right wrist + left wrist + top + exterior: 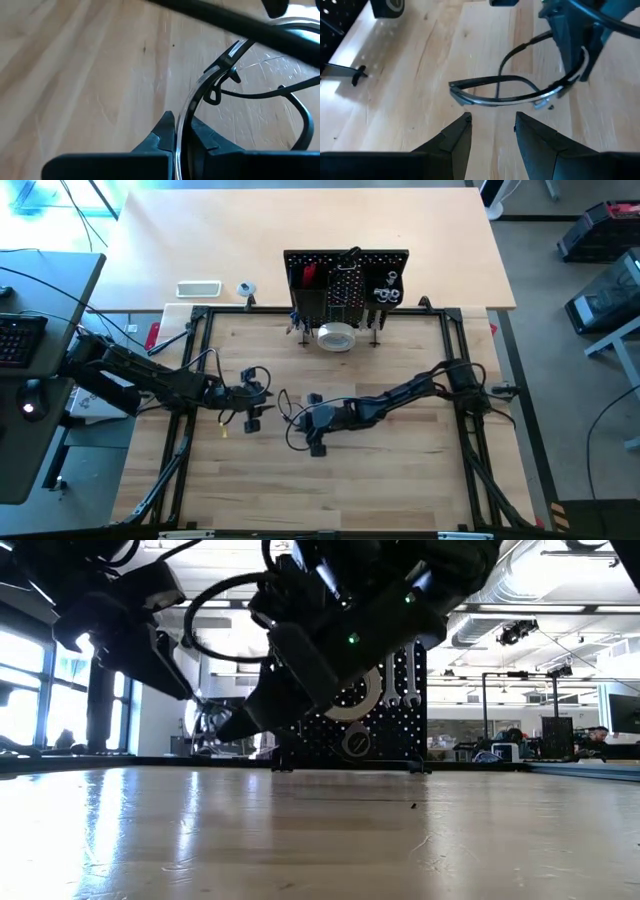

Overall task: Hang tools onto peg board
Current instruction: Put the transparent safety glasses into the left black bin on the peg board

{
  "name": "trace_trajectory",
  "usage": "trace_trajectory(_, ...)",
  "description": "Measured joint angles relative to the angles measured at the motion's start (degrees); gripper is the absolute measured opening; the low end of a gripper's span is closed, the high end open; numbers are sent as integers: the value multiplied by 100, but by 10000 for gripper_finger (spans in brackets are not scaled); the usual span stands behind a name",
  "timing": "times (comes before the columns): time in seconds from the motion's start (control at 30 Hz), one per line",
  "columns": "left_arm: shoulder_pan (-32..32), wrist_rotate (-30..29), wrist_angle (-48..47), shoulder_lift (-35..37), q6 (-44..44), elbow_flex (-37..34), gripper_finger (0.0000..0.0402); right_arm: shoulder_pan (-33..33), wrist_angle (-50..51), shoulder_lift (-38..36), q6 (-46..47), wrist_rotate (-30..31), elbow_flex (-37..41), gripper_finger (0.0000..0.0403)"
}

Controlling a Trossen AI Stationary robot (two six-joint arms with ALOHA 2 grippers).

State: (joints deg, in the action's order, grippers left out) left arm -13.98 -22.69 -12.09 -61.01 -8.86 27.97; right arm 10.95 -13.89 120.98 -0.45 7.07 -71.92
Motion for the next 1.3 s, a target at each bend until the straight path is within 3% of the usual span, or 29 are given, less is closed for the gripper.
trace_trajectory(0.63, 0, -62, 540, -2, 8, 0, 143, 480, 579, -52, 46, 476, 0, 9)
trace_trajectory(1.07, 0, -14, 1368, 59, 331, 0, 143, 751, 1272, -509, 21, 1281, 0, 8)
trace_trajectory(1.3, 2, 44, 1976, 579, 859, 0, 143, 991, 1960, -854, 135, 1945, 0, 8)
